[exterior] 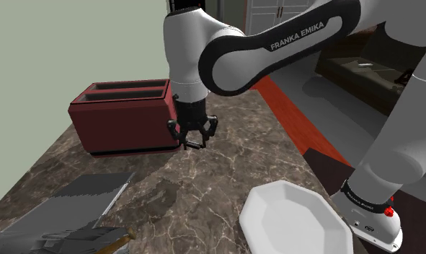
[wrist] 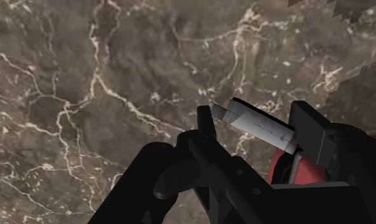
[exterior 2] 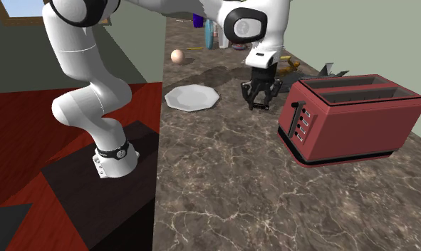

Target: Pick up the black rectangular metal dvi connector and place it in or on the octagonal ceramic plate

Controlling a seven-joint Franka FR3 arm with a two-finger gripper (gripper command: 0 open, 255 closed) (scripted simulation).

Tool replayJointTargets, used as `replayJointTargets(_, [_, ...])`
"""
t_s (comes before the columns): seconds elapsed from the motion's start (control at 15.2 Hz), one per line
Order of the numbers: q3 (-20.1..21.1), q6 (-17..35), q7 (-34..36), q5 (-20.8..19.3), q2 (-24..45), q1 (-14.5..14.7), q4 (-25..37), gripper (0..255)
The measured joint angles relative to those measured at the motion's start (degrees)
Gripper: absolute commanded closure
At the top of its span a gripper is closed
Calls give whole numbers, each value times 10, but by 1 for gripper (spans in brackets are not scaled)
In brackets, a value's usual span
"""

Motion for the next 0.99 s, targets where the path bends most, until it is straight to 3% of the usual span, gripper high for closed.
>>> replayJointTargets(0.26, [1, -17, -7, 13, -17, -3, 5, 255])
replayJointTargets(0.59, [0, -12, -32, 97, -128, 6, -80, 255])
replayJointTargets(0.99, [-22, -24, -53, 199, -275, 60, -187, 255])
